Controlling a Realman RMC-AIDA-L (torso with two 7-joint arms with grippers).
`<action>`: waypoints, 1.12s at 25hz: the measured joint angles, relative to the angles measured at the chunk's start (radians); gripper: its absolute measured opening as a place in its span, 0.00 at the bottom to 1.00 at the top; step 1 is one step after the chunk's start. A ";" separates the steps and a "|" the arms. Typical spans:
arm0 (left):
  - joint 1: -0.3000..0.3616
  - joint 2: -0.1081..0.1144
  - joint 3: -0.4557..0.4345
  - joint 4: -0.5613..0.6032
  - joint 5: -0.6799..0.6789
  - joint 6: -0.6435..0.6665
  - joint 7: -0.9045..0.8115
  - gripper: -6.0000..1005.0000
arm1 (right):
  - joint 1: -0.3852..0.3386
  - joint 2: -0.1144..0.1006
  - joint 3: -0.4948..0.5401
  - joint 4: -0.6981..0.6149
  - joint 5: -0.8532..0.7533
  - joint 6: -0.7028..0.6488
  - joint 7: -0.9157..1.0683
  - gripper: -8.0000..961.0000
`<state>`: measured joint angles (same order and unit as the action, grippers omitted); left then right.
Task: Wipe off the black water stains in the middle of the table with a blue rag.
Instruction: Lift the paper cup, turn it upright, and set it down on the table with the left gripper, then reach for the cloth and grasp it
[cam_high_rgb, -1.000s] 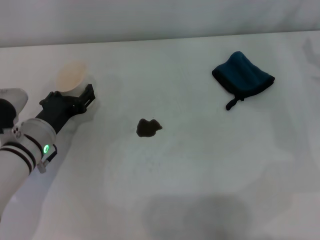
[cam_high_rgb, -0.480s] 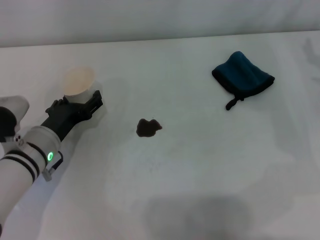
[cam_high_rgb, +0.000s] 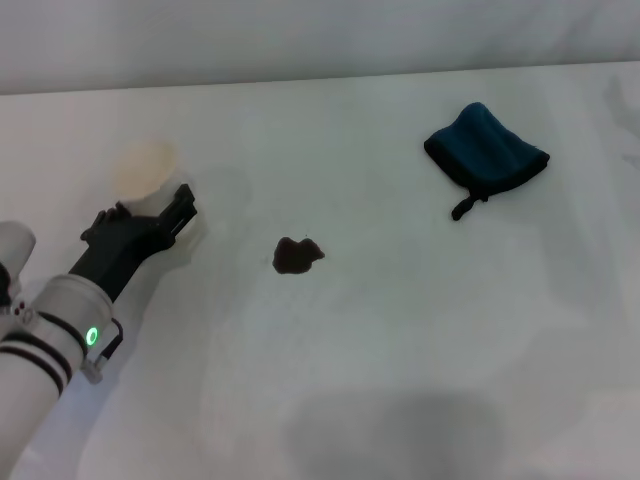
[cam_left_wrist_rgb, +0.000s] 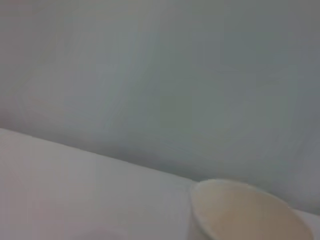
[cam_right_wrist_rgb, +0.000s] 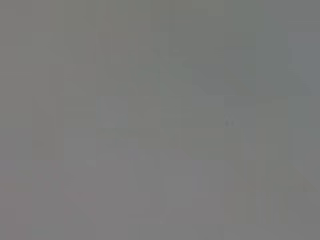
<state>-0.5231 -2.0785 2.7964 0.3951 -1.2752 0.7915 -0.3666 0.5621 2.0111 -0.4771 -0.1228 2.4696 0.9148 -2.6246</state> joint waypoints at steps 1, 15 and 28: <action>0.008 0.000 0.000 0.003 0.000 0.004 0.000 0.89 | 0.000 0.000 0.000 0.000 0.000 0.002 0.000 0.91; 0.073 0.002 0.005 0.046 0.019 0.034 0.001 0.89 | -0.004 -0.001 -0.013 -0.003 -0.001 0.014 0.000 0.91; 0.127 0.001 0.004 0.052 0.066 0.057 0.037 0.89 | -0.025 -0.002 -0.028 -0.006 -0.001 0.053 0.001 0.91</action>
<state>-0.3960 -2.0771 2.7999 0.4471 -1.2097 0.8488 -0.3295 0.5367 2.0095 -0.5051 -0.1292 2.4682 0.9675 -2.6238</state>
